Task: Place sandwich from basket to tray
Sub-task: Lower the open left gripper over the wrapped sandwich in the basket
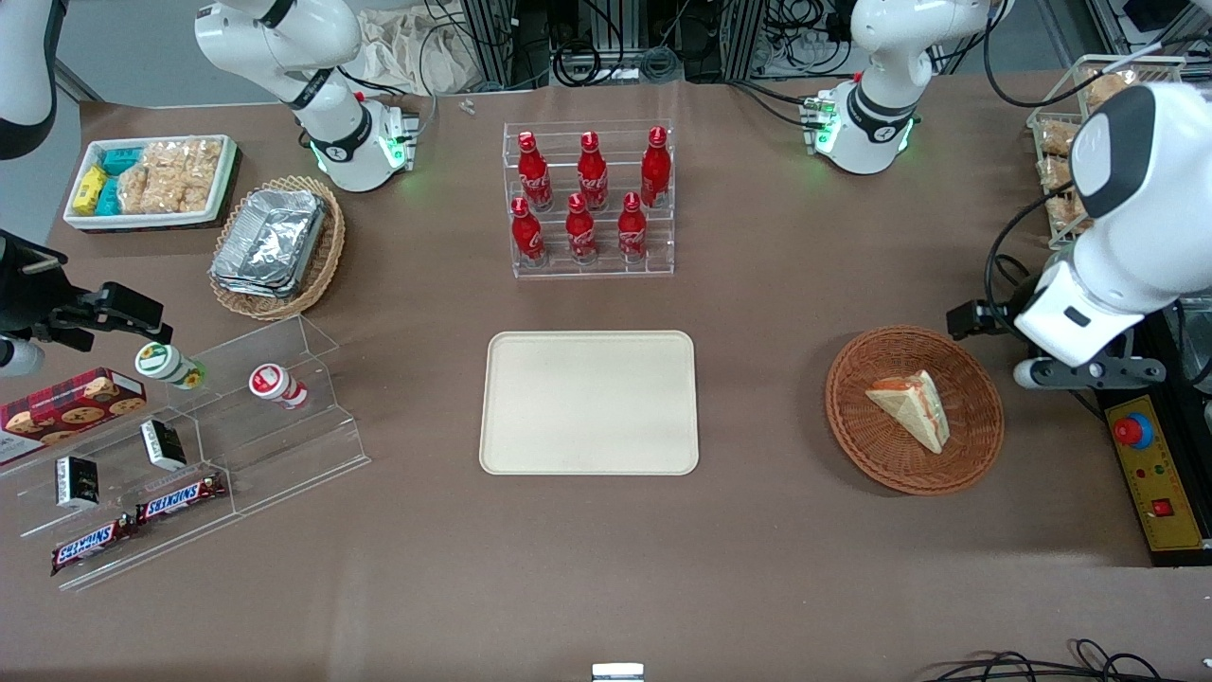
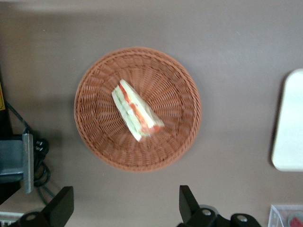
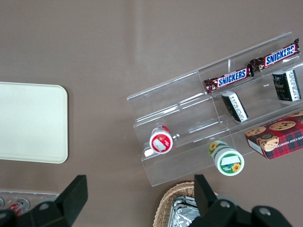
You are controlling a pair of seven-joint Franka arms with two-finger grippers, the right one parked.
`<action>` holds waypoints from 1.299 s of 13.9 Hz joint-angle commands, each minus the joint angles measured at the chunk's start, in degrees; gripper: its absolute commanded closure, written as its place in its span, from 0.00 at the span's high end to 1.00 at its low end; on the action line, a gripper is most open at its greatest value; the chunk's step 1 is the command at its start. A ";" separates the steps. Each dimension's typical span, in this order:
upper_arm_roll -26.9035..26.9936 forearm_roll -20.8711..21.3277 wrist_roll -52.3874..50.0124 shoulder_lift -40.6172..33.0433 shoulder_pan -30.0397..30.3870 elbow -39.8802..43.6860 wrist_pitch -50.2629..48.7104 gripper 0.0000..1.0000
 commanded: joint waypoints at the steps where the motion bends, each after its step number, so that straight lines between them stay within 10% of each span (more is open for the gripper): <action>1: -0.37 -0.56 -6.78 -1.11 1.23 -7.56 9.64 1.00; 7: -0.46 0.40 -33.50 4.51 0.61 -9.08 13.80 1.00; 18: -0.11 2.24 -42.59 11.90 0.53 -10.66 21.10 1.00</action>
